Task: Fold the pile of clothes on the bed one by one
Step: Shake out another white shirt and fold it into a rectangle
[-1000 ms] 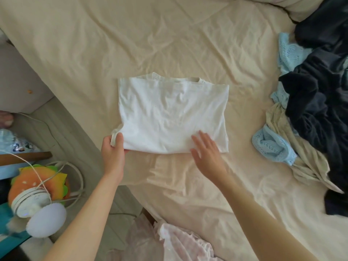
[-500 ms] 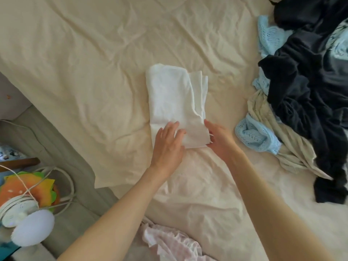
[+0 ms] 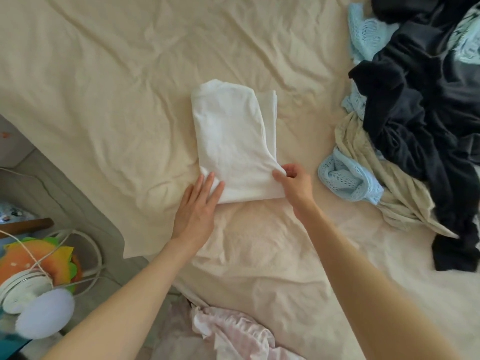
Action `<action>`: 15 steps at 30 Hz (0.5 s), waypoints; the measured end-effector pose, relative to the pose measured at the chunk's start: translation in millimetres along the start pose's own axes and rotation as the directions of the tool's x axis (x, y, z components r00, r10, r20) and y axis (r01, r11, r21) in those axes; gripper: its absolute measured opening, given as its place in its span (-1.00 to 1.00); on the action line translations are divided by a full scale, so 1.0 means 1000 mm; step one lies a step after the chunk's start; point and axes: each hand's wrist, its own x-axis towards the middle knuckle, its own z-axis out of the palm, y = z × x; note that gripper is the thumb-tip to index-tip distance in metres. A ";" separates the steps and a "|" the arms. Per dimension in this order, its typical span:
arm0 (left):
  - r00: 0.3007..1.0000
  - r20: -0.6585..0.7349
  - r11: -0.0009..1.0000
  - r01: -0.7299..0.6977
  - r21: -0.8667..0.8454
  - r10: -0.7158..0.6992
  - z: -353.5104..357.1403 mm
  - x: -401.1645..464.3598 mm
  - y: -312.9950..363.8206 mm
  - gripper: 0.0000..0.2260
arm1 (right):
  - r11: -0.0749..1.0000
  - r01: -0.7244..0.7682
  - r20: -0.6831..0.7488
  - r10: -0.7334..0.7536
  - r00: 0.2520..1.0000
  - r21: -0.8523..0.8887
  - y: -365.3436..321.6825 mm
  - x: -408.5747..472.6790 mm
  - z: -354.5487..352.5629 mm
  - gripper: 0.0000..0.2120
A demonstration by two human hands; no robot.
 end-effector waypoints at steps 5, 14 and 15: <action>0.997 -0.023 0.995 -0.077 0.057 0.078 -0.002 0.000 -0.011 -0.37 | 0.997 -0.078 0.118 0.078 0.990 -0.008 0.002 0.003 0.000 -0.77; 0.996 0.006 0.940 -0.083 -0.332 0.090 -0.035 -0.033 -0.023 -0.73 | 0.958 -0.284 0.298 0.281 0.912 -0.033 0.010 -0.050 -0.024 -0.80; 0.994 0.096 0.923 -0.012 -0.384 0.053 -0.037 -0.044 -0.023 -0.74 | 0.933 -0.359 0.338 0.346 0.875 -0.026 0.016 -0.064 -0.030 -0.82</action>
